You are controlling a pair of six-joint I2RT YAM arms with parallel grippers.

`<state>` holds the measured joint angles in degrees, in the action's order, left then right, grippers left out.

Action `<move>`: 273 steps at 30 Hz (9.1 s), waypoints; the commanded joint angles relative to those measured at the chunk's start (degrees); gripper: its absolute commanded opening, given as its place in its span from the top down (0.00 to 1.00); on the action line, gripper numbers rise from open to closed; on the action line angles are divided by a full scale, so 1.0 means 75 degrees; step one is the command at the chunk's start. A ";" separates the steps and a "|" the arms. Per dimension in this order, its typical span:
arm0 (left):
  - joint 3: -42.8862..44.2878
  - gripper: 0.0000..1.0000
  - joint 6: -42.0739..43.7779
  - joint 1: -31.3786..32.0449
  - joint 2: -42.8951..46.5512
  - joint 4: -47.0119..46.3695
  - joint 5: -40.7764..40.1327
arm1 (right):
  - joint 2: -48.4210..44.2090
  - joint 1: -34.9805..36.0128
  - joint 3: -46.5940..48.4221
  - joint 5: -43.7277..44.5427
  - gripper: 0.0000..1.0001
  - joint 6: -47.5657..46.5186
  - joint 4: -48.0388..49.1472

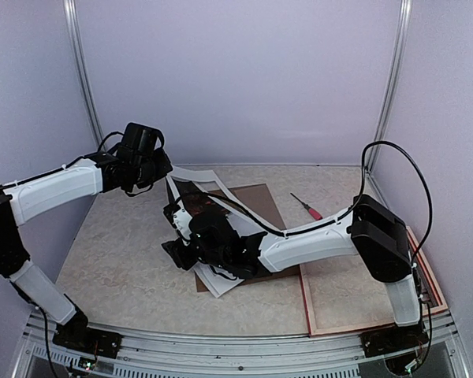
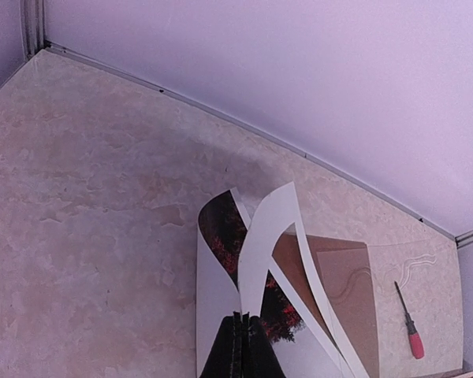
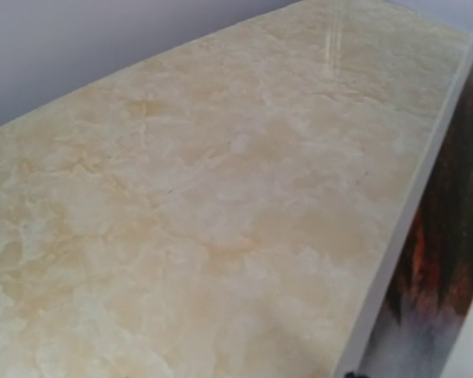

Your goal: Take the photo out of the frame

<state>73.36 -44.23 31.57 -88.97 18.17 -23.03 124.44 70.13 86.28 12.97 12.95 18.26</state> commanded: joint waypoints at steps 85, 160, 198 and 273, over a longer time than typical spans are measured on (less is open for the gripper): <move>-0.1222 0.01 0.1733 -0.1456 0.5144 0.0859 -0.2307 | -0.4189 -0.0310 0.1168 0.2691 1.00 -0.4812 -0.2137; -0.2130 0.01 0.1921 -0.1405 0.3868 -0.0405 -0.0794 | -0.3369 0.0731 -0.2914 -0.1952 0.38 -0.1621 -0.4457; -0.6926 0.01 0.5549 -0.2380 0.2250 -0.8349 -0.0749 | -0.7982 -0.7589 -0.9876 0.1561 0.11 -0.2472 0.4422; -0.7860 0.01 0.5616 -0.3877 -0.0036 -1.2223 0.2144 | -0.4428 -0.9136 -0.9770 -0.1035 0.01 -0.1949 0.7937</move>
<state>14.81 -2.37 2.81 -88.90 -71.64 -7.66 90.80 2.22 12.62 5.34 -2.00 76.25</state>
